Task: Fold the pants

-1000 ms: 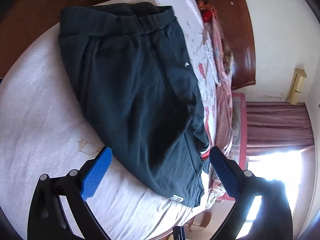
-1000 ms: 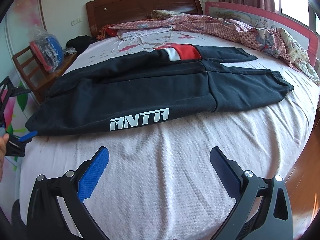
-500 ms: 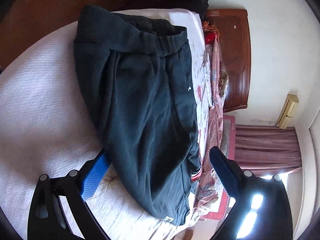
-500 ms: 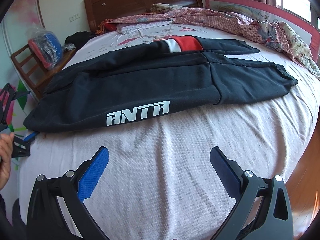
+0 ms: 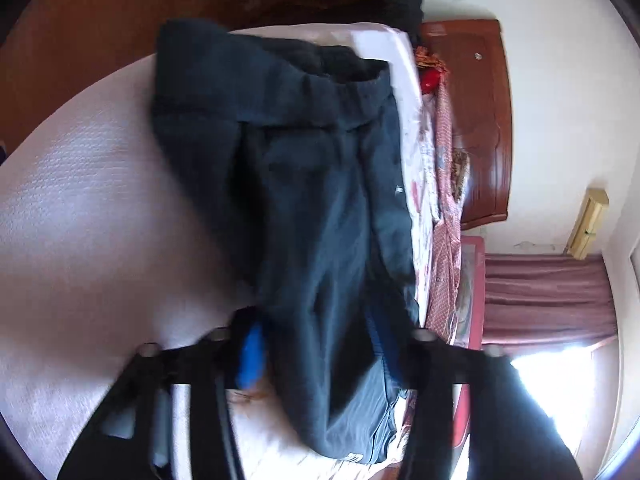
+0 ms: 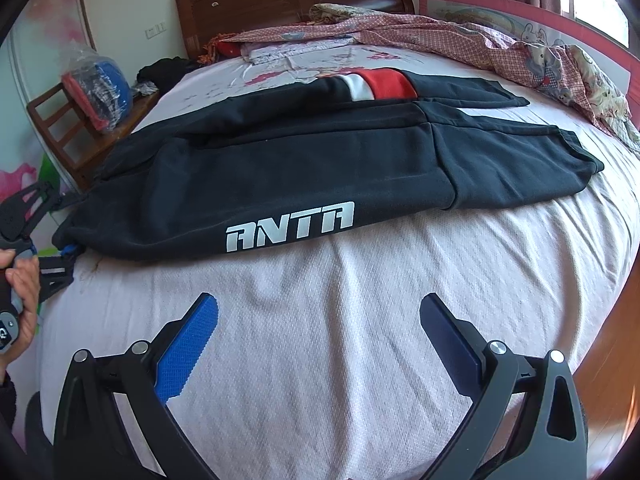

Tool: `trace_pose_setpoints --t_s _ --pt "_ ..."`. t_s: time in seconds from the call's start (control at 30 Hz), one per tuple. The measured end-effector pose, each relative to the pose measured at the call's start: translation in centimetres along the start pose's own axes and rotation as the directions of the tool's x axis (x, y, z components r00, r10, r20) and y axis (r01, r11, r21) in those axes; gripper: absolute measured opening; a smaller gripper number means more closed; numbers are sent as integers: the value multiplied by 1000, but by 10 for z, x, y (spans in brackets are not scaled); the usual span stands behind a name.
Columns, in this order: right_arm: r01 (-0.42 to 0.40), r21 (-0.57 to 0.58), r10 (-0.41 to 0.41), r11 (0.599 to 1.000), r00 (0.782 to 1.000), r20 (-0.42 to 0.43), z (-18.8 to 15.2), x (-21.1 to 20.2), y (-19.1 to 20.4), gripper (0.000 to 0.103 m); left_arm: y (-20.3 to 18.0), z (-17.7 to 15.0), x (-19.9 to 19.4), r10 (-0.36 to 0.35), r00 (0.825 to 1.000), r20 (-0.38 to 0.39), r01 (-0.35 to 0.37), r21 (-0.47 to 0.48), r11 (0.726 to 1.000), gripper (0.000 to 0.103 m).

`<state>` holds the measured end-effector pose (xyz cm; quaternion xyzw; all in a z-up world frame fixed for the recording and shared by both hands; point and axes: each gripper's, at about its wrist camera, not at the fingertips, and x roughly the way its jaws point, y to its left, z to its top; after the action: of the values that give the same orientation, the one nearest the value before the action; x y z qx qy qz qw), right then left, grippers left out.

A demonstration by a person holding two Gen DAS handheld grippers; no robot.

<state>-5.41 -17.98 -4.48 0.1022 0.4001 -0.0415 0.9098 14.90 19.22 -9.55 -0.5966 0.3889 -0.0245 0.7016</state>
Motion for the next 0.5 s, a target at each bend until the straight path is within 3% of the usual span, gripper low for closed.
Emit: trace_pose_setpoints --t_s 0.03,0.07,0.23,0.5 --pt "-1 2 1 1000 1000 1 1 0 -1 100 7 2 0 8 1000 -6 -8 -22 1000 14" --pt "-1 10 1 1000 1000 2 1 -1 -3 100 12 3 1 -5 1000 -8 5 -41 999 9" --pt "21 63 -21 998 1000 11 9 -8 -27 100 2 0 -7 24 999 22 -24 16 1000 7" --pt "66 253 -74 965 997 21 49 -20 -140 100 -43 -22 -60 -87 996 21 82 154 985 7"
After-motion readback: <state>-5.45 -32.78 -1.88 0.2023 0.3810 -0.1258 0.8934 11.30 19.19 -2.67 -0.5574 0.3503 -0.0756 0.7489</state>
